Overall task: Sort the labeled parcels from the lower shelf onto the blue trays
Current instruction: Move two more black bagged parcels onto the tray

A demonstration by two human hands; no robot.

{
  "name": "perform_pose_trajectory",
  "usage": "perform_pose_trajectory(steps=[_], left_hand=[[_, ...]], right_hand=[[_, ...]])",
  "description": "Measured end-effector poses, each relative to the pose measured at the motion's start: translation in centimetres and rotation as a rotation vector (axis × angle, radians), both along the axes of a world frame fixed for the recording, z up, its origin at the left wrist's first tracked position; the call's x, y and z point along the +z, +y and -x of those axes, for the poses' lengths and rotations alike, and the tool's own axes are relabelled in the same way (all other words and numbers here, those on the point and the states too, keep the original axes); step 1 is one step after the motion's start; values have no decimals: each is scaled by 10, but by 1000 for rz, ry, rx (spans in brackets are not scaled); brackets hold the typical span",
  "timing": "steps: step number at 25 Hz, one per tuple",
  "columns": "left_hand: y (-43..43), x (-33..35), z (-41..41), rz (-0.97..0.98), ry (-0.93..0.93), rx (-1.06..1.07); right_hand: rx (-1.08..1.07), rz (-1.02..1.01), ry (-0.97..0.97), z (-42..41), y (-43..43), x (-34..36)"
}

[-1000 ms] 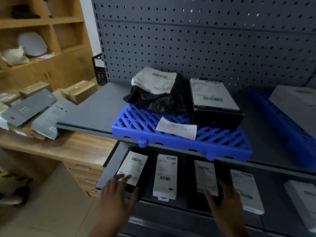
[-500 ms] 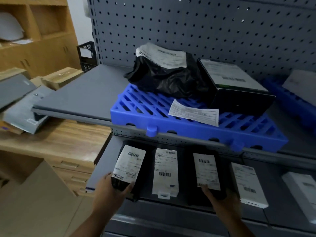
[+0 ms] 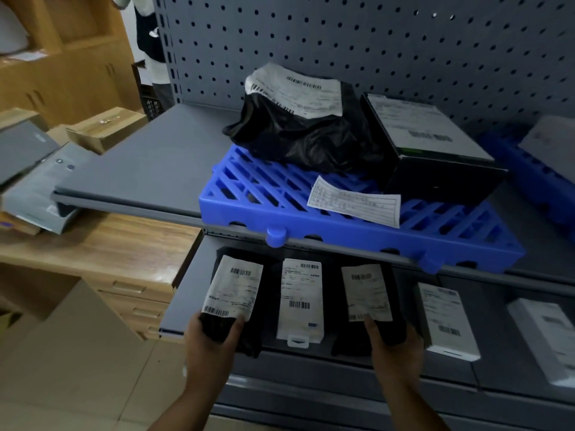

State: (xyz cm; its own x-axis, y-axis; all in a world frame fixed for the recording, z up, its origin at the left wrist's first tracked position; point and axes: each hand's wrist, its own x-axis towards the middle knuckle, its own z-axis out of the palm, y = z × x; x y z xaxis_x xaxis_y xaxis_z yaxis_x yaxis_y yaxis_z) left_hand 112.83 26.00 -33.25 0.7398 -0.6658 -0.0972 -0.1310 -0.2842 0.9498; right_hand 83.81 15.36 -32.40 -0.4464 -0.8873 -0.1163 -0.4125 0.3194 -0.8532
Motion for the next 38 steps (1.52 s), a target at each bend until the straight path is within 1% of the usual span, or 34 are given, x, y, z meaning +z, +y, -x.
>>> perform_pose_trajectory(steps=[2,4,8,11,18,23,27,30,34,38], left_hand=[[17,14,4,-21,77,44],[33,31,10,-9,155,63],[53,65,24,33,186,35],[68,80,36,-12,206,55],[130,108,71,45,167,177],[163,126,88,101,140,210],[181,135,91,147,143,202],[193,143,89,183,120,223],[207,159,83,242,82,338],[223,184,68,307,85,565]], right_hand=[[-86,-37,-120,0,14,17],[-119,-55,-160,0,34,35],[-105,-74,-213,6,57,69],[-47,-40,-248,13,70,86],[107,-11,-309,27,105,113],[174,10,-339,33,133,127],[178,50,-364,32,157,137],[219,86,-394,28,177,148],[303,54,-384,13,198,161],[393,82,-383,-21,220,183]])
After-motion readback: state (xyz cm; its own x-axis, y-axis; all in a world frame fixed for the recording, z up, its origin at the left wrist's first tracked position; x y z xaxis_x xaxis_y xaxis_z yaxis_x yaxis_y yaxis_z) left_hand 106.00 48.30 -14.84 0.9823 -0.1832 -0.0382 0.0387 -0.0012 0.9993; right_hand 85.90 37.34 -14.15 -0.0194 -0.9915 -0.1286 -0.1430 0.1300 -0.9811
